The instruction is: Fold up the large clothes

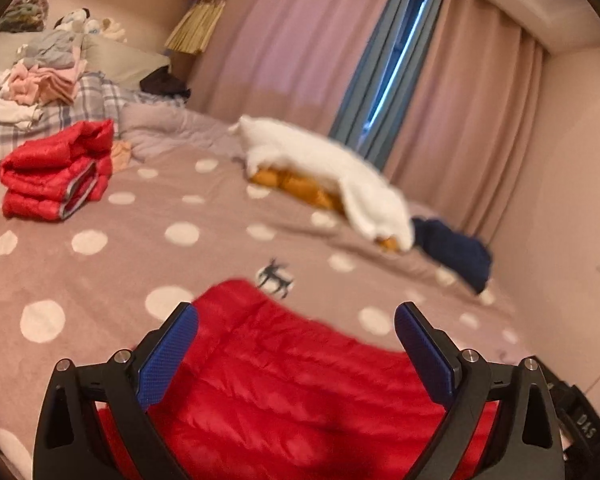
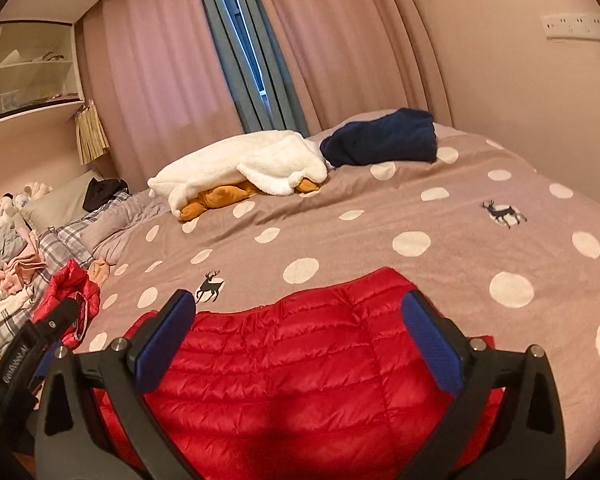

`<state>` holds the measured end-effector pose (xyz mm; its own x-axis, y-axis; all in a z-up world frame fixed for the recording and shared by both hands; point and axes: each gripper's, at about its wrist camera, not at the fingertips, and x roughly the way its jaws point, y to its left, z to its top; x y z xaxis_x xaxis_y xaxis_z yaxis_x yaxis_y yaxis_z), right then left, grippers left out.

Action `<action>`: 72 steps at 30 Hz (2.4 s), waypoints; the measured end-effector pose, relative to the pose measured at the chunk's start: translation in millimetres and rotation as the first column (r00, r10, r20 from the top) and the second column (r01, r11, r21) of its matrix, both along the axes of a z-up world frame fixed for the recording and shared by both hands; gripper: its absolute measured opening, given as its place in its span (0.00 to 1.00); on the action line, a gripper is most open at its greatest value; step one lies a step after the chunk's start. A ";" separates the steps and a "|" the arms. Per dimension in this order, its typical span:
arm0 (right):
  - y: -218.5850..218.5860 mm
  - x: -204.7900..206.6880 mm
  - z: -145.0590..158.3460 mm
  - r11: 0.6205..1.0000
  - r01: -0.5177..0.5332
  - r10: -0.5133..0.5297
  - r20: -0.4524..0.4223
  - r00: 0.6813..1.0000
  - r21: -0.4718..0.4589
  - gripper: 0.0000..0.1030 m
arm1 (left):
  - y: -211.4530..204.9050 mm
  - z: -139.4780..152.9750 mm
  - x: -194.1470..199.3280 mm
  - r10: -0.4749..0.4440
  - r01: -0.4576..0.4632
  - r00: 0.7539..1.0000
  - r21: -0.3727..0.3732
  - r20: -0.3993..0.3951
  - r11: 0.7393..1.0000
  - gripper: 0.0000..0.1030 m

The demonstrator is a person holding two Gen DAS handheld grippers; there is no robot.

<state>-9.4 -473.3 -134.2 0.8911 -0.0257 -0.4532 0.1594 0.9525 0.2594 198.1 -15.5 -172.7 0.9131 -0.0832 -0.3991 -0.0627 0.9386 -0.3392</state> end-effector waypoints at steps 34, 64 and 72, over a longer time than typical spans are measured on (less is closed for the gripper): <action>8.6 65.8 -118.3 0.988 0.040 -0.071 -0.209 0.975 -0.146 1.00 | -29.4 -89.9 55.1 0.038 0.002 0.981 0.210 -0.188 0.978 0.97; -86.1 19.2 -128.9 0.972 0.225 -0.235 -0.242 0.941 -0.069 0.97 | 93.1 -119.6 34.5 0.052 -0.062 0.964 -0.028 -0.259 0.998 0.97; -95.7 23.0 -134.3 0.976 0.220 -0.211 -0.267 0.940 0.004 0.98 | 85.1 -110.2 39.6 0.085 -0.084 0.958 0.017 -0.274 0.996 0.99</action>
